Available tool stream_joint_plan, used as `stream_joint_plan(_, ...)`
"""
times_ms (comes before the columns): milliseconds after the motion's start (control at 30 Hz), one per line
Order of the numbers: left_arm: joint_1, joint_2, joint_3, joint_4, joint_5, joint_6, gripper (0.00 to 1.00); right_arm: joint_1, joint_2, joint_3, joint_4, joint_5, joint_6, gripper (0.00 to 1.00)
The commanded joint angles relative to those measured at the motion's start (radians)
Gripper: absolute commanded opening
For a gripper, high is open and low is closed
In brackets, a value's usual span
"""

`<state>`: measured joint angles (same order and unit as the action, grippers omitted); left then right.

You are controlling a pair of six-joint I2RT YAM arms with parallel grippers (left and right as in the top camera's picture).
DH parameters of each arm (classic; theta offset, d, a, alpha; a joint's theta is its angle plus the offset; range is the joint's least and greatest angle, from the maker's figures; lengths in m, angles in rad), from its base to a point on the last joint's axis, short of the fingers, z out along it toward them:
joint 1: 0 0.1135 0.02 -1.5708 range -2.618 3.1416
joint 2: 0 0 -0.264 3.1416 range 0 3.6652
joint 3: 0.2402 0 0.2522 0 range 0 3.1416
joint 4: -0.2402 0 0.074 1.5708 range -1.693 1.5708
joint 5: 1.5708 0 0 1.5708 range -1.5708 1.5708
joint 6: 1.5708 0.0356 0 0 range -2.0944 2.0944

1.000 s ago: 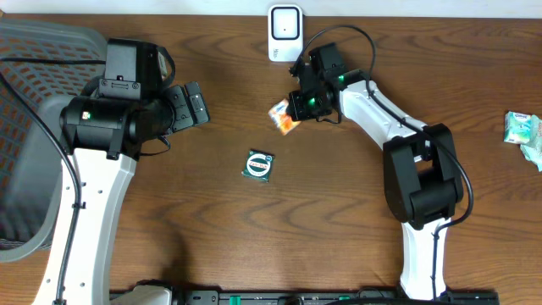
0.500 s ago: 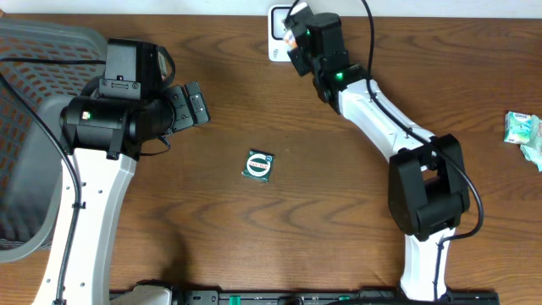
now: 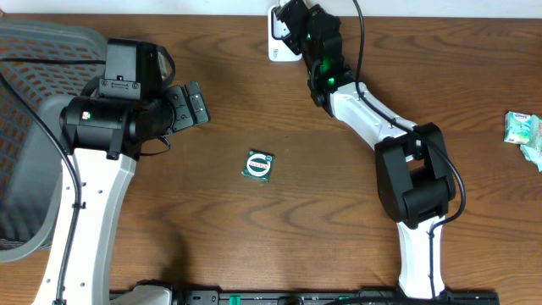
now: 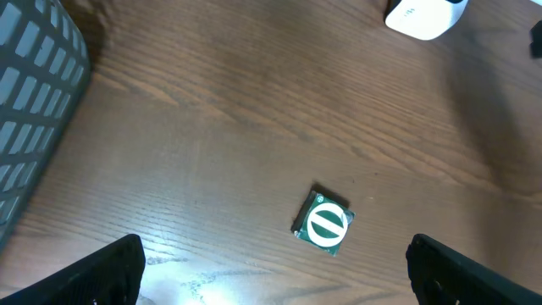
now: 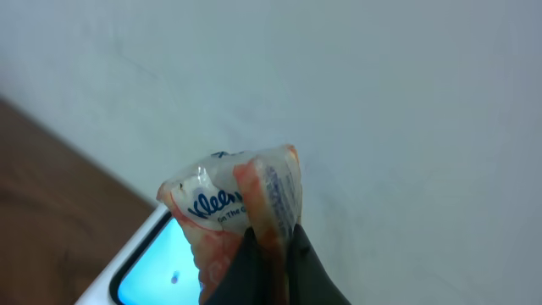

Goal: Scan the item barcode
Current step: 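Press the orange Kleenex pack against the scanner face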

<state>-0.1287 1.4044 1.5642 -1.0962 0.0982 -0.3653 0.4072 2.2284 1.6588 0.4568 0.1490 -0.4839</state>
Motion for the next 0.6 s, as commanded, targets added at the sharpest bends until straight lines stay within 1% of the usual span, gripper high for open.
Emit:
stream_joint_plan(0, 0.004, 0.0, 0.012, -0.003, -0.006, 0.006, 0.98, -0.008, 0.025, 0.012, 0.024, -0.039, -0.014, 0.01)
stream_joint_plan(167, 0.004, 0.0, 0.012, -0.003, -0.006, 0.006, 0.98, -0.036, 0.064, 0.082, 0.008, -0.039, 0.003, 0.01)
stream_joint_plan(267, 0.004, 0.0, 0.012, -0.003, -0.006, 0.006, 0.98, -0.047, 0.088, 0.159, -0.052, -0.04, 0.035, 0.01)
stream_joint_plan(400, 0.004, 0.0, 0.012, -0.003, -0.006, 0.006, 0.98, -0.048, 0.127, 0.248, -0.141, -0.068, 0.034, 0.01)
stream_joint_plan(467, 0.004, 0.0, 0.012, -0.003, -0.006, 0.006, 0.98, -0.048, 0.136, 0.254, -0.162, -0.097, 0.01, 0.01)
stream_joint_plan(567, 0.004, 0.0, 0.012, -0.003, -0.006, 0.006, 0.98, -0.046, 0.155, 0.254, -0.187, -0.103, -0.067, 0.01)
